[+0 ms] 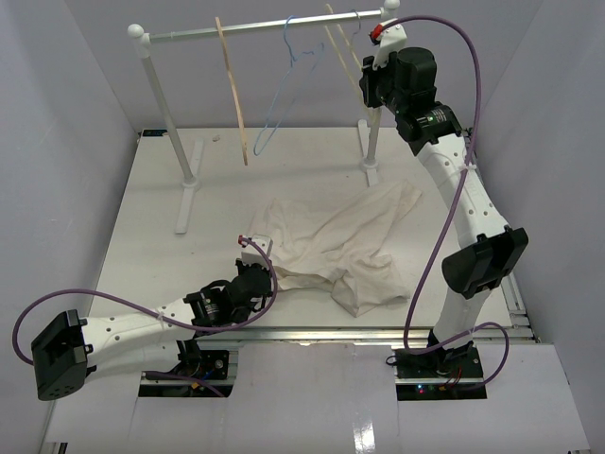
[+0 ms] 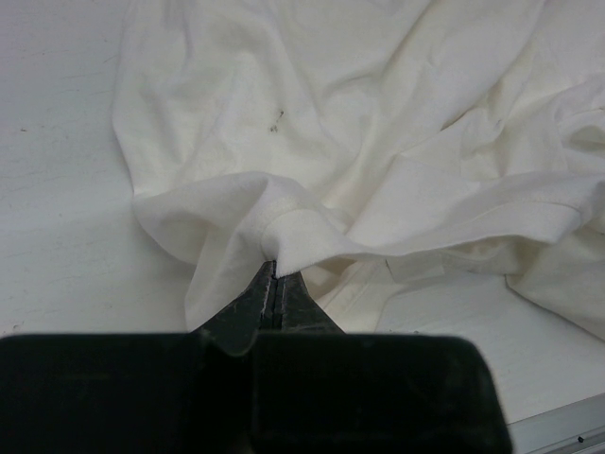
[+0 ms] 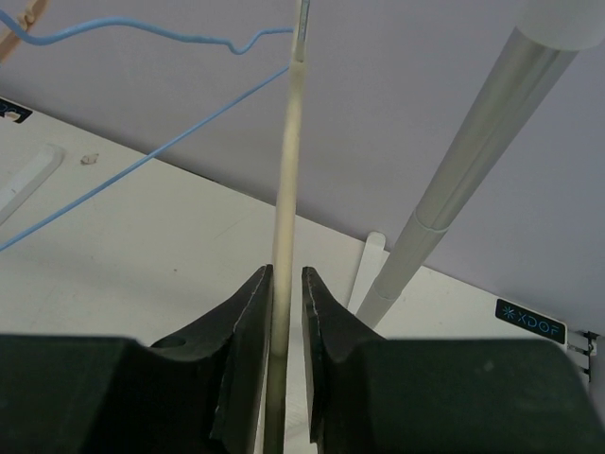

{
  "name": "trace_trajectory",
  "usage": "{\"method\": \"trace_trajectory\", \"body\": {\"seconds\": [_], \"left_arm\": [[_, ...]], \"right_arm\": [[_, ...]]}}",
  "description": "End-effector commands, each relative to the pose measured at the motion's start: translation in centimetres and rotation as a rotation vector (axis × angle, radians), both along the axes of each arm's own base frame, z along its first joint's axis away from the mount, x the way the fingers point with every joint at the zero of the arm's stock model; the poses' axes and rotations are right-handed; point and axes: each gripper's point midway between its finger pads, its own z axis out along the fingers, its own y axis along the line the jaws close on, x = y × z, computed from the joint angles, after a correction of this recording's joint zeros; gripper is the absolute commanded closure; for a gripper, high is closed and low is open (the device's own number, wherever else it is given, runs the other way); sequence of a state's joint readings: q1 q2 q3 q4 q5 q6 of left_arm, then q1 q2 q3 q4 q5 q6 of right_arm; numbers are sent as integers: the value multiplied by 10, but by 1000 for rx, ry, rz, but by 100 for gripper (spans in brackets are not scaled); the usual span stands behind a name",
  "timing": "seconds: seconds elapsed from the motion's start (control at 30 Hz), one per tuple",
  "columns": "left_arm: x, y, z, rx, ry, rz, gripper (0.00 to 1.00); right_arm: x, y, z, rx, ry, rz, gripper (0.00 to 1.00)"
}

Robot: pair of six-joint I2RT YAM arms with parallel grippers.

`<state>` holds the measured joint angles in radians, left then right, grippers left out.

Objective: Place the t-shirt on the hanger
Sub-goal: Pick up the hanger from the clothesline.

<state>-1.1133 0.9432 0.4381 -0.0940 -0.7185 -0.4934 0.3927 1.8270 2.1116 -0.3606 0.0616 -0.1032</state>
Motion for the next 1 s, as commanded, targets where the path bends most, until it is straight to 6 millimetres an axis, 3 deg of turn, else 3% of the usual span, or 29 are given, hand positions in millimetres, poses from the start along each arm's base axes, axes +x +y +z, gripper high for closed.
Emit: {"method": "trace_trajectory", "body": {"seconds": [0.0,0.3,0.53,0.8,0.97], "left_arm": [[5,-1,11,-23,-23,15,100],[4,-1,11,-23,-22,16,100],[4,-1,12,-26,-23,16,100],[4,-1,12,-28,-22,17,100],[4,-1,12,-29,-21,17,100]], "right_arm": [[1,-9,31,26,-69,-42,91],[-2,-11,54,32,-143,-47,92],[-16,-7,77,39,-220,-7,92],[-26,-11,78,36,-223,-7,92],[-37,-12,69,45,-178,-2,92]]}}
